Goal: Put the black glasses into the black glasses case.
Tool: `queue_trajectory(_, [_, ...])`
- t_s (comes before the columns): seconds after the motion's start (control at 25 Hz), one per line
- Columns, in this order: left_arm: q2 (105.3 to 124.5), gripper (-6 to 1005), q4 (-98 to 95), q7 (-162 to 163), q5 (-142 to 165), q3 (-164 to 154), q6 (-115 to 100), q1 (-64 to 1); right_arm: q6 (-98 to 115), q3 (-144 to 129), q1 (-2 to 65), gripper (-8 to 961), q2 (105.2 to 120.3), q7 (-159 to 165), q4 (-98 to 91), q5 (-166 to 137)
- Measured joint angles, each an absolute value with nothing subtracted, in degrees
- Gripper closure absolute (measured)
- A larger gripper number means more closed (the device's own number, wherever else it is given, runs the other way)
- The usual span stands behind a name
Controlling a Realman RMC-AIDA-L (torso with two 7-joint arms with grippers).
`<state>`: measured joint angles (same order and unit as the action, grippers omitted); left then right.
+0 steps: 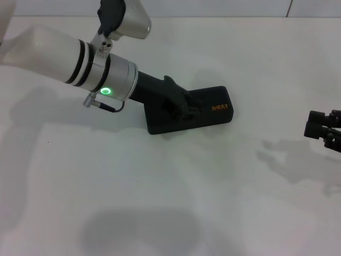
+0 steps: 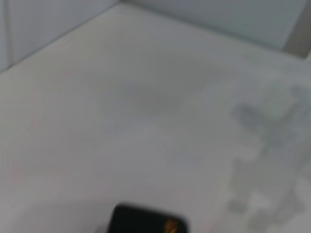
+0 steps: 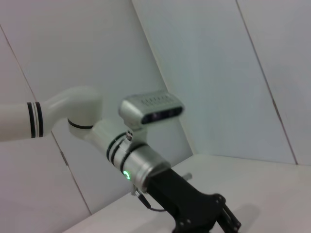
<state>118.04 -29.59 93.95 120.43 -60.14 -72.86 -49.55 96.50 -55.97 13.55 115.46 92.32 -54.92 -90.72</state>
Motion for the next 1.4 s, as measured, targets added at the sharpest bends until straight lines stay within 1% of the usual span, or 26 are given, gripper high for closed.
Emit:
queue_trajectory(0.12, [118.87, 765, -35.7, 94.0, 118.0, -60.0, -77.2, -47.0, 97.5, -55.7, 13.1, 666, 115.34, 92.1, -54.9, -90.6])
queue_trajectory(0.28, [119.06, 764, -45.9, 92.6, 109.8, -59.9, -86.3, -39.7, 99.6, -55.9, 13.3, 666, 115.34, 88.1, -55.1, -90.7])
queue_trajectory(0.4, [117.99, 763, -51.0, 87.3, 100.4, -59.3, -96.6, -33.4, 102.7, -56.3, 14.3, 667, 115.58, 84.6, -54.9, -90.0])
queue_trajectory(0.52, [116.36, 734, -50.6, 82.0, 89.9, -56.7, -106.6, -27.6, 105.1, -57.2, 15.9, 614, 115.82, 82.9, -53.8, -88.0])
queue_trajectory(0.72, [113.39, 660, -47.3, 81.6, 82.5, -55.1, -115.7, -21.7, 107.5, -62.8, 20.0, 525, 115.89, 81.7, -51.4, -82.3])
queue_trajectory(0.8, [113.2, 631, -46.8, 81.1, 83.5, -54.7, -115.7, -20.0, 107.7, -64.8, 21.8, 489, 115.87, 81.7, -51.4, -81.5])
queue_trajectory(1.0, [113.23, 423, -43.8, 77.9, 85.8, -53.9, -115.7, -18.9, 107.5, -66.3, 25.0, 291, 115.89, 81.6, -51.1, -81.1])
queue_trajectory(1.2, [113.53, 337, -41.2, 75.1, 86.7, -52.8, -115.6, -18.8, 107.2, -67.7, 26.2, 130, 116.07, 81.6, -51.1, -80.5])
queue_trajectory(1.28, [113.6, 337, -40.7, 74.6, 86.7, -52.6, -115.6, -18.7, 106.9, -68.2, 26.3, 69, 116.12, 81.6, -51.0, -80.1])
queue_trajectory(1.4, [113.78, 337, -40.7, 74.5, 86.8, -52.6, -115.6, -18.7, 106.8, -68.6, 26.3, 67, 116.15, 81.5, -50.7, -78.9])
